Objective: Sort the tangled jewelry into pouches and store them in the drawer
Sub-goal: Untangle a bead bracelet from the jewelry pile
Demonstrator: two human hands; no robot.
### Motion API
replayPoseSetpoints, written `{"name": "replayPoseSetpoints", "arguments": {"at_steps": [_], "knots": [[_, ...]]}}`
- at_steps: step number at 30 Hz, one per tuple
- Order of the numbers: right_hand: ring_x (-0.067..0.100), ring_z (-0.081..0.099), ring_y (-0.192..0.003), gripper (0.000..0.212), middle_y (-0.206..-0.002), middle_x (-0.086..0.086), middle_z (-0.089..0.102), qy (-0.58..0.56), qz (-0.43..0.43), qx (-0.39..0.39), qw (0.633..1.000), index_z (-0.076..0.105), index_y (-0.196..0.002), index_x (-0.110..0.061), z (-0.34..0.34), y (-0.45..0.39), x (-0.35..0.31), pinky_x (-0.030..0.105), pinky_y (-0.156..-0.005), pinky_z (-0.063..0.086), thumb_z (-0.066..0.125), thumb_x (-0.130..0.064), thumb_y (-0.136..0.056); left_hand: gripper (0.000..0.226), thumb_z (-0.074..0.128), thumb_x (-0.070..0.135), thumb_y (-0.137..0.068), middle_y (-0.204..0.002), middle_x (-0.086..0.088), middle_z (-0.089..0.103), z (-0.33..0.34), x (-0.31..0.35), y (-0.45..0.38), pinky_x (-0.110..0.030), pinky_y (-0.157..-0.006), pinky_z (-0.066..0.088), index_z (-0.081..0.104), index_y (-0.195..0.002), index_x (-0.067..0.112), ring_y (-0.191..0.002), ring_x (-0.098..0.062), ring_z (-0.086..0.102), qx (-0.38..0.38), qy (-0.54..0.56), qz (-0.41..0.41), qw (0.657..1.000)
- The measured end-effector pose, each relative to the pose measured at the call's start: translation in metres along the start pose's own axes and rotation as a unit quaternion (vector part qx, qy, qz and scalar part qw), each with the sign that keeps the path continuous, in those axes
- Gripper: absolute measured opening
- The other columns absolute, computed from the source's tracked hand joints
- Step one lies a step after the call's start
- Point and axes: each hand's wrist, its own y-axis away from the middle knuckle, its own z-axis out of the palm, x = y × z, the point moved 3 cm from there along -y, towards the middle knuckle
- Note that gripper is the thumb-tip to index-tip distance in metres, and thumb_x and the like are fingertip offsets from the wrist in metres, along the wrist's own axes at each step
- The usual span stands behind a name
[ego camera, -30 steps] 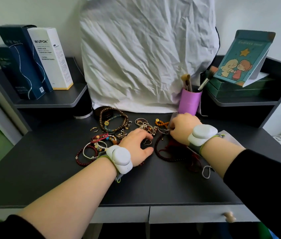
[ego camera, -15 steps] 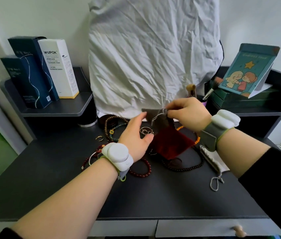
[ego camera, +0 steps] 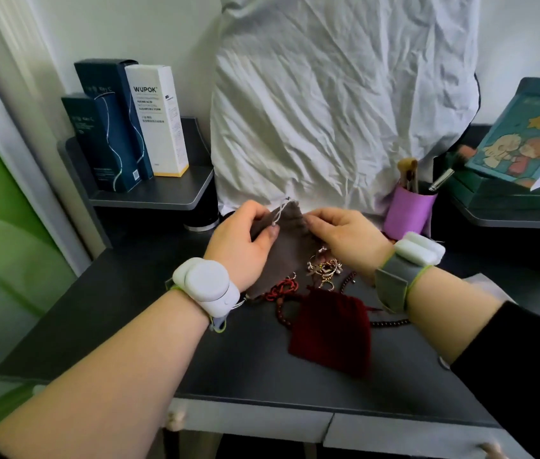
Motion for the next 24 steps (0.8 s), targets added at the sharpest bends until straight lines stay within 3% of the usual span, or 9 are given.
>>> {"name": "replayPoseSetpoints", "arguments": {"at_steps": [3, 6, 8, 10, 14, 16, 19, 21, 24], "knots": [[0.013, 0.063, -0.069, 0.007, -0.082, -0.004, 0.068, 0.155, -0.039, -0.058, 0.985, 0.066, -0.09, -0.028, 0.02, 0.011, 0.012, 0.034, -0.072, 0.052, 0.06, -0.032, -0.088, 0.007, 0.06, 0.022, -0.089, -0.076, 0.013, 0.059, -0.019, -0.014, 0.002, -0.007, -0.058, 0.034, 0.054, -0.088, 0.026, -0.069, -0.003, 0.053, -0.003, -0.036, -0.01, 0.999], [0.01, 0.059, -0.094, 0.03, -0.101, -0.004, 0.064, 0.292, -0.069, -0.142, 0.943, 0.067, -0.104, -0.028, 0.035, 0.024, 0.024, 0.028, -0.09, 0.045, 0.073, -0.036, -0.075, 0.007, 0.058, 0.021, -0.089, -0.073, 0.013, 0.058, -0.032, -0.032, 0.004, -0.007, -0.055, 0.034, 0.057, -0.085, 0.027, -0.068, 0.0, 0.051, -0.02, -0.065, -0.046, 0.997], [0.013, 0.053, -0.102, 0.034, -0.109, -0.002, 0.058, 0.35, -0.085, -0.171, 0.917, 0.066, -0.11, -0.026, 0.04, 0.027, 0.028, 0.027, -0.094, 0.041, 0.073, -0.029, -0.076, 0.008, 0.056, 0.021, -0.09, -0.074, 0.011, 0.058, -0.039, -0.044, 0.006, -0.01, -0.054, 0.033, 0.058, -0.084, 0.027, -0.068, -0.002, 0.051, -0.033, -0.077, -0.071, 0.994], [0.014, 0.053, -0.102, 0.03, -0.11, -0.002, 0.056, 0.364, -0.102, -0.173, 0.909, 0.068, -0.109, -0.024, 0.039, 0.027, 0.03, 0.023, -0.093, 0.039, 0.068, -0.015, -0.08, 0.009, 0.054, 0.021, -0.092, -0.077, 0.009, 0.059, -0.044, -0.054, 0.006, -0.012, -0.055, 0.032, 0.059, -0.086, 0.025, -0.07, -0.007, 0.051, -0.051, -0.089, -0.091, 0.991], [0.015, 0.058, -0.098, 0.029, -0.098, -0.006, 0.059, 0.351, -0.107, -0.154, 0.917, 0.072, -0.094, -0.023, 0.029, 0.019, 0.031, 0.02, -0.087, 0.04, 0.062, -0.001, -0.079, 0.015, 0.051, 0.018, -0.093, -0.092, -0.001, 0.065, -0.055, -0.073, 0.009, -0.029, -0.071, 0.038, 0.065, -0.098, 0.018, -0.088, -0.024, 0.057, -0.084, -0.116, -0.14, 0.98], [0.016, 0.055, -0.101, 0.027, -0.098, -0.008, 0.06, 0.394, -0.1, -0.144, 0.902, 0.071, -0.092, -0.027, 0.022, 0.011, 0.033, 0.022, -0.087, 0.039, 0.059, -0.006, -0.082, 0.014, 0.051, 0.017, -0.092, -0.091, -0.003, 0.066, -0.058, -0.08, 0.011, -0.033, -0.074, 0.041, 0.064, -0.094, 0.02, -0.09, -0.027, 0.059, -0.102, -0.126, -0.157, 0.974], [0.014, 0.043, -0.109, 0.021, -0.104, -0.015, 0.058, 0.506, -0.11, -0.087, 0.851, 0.065, -0.092, -0.04, 0.023, 0.001, 0.029, 0.03, -0.09, 0.029, 0.053, -0.023, -0.086, 0.017, 0.05, 0.017, -0.091, -0.091, -0.002, 0.066, -0.061, -0.087, 0.013, -0.037, -0.08, 0.045, 0.061, -0.085, 0.029, -0.092, -0.03, 0.058, -0.118, -0.147, -0.171, 0.967], [0.014, 0.039, -0.112, 0.018, -0.109, -0.018, 0.057, 0.505, -0.147, -0.052, 0.849, 0.063, -0.098, -0.042, 0.036, 0.001, 0.023, 0.035, -0.092, 0.023, 0.051, -0.033, -0.088, 0.019, 0.048, 0.017, -0.091, -0.094, -0.004, 0.067, -0.061, -0.089, 0.012, -0.039, -0.085, 0.046, 0.059, -0.083, 0.031, -0.097, -0.033, 0.056, -0.12, -0.165, -0.17, 0.964], [0.016, 0.038, -0.112, 0.024, -0.117, -0.014, 0.056, 0.445, -0.217, -0.1, 0.863, 0.061, -0.113, -0.041, 0.068, 0.008, 0.018, 0.035, -0.092, 0.029, 0.05, -0.036, -0.091, 0.023, 0.046, 0.016, -0.09, -0.101, -0.008, 0.06, -0.062, -0.09, 0.011, -0.043, -0.088, 0.045, 0.06, -0.087, 0.034, -0.102, -0.036, 0.051, -0.105, -0.186, -0.179, 0.96]]}}
